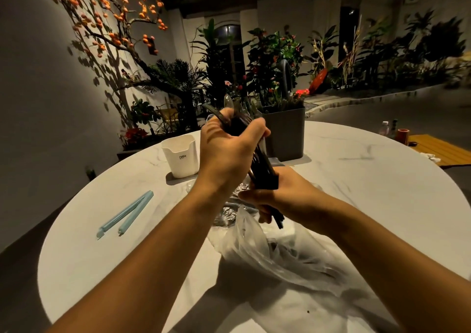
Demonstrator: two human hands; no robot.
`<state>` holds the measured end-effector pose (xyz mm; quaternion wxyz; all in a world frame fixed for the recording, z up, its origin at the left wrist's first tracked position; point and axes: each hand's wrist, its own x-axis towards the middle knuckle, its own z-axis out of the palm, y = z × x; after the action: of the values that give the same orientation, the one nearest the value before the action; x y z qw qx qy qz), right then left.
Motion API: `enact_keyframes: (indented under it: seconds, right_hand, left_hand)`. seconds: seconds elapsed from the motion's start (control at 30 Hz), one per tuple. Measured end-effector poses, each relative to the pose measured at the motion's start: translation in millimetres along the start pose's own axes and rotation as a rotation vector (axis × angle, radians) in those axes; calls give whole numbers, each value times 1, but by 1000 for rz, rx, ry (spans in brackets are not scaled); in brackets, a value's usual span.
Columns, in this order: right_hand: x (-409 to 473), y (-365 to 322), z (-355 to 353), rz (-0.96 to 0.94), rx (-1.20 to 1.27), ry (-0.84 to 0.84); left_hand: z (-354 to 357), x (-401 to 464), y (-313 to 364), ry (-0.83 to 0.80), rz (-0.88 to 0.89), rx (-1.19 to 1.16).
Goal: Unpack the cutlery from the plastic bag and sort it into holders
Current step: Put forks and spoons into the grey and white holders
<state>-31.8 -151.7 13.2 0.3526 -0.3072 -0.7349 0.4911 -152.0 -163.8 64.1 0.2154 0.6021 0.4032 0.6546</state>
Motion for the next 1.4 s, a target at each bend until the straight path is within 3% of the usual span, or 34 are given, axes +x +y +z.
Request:
enact_keyframes:
  seconds: [0.17, 0.37, 0.53, 0.6, 0.73, 0.9, 1.27, 1.4]
  right_hand:
    - [1, 12, 12, 8, 163, 209]
    - [6, 18, 15, 55, 74, 214]
    - [7, 18, 25, -30, 233, 274]
    - [4, 19, 26, -66, 166, 314]
    - [-5, 22, 16, -86, 209, 244]
    - [-5, 25, 11, -26, 97, 247]
    - [-7, 18, 10, 59, 33, 102]
    - [-9, 18, 8, 46, 111, 186]
  left_hand:
    - [1, 0, 0, -69, 64, -50]
    - [5, -12, -14, -187, -31, 81]
    - [9, -21, -31, -209, -105, 121]
    - [10, -22, -29, -245, -74, 132]
    - [10, -21, -22, -175, 16, 110]
    - [9, -21, -20, -77, -213, -161]
    - [5, -23, -17, -213, -153, -82]
    - [7, -24, -16, -200, -152, -104]
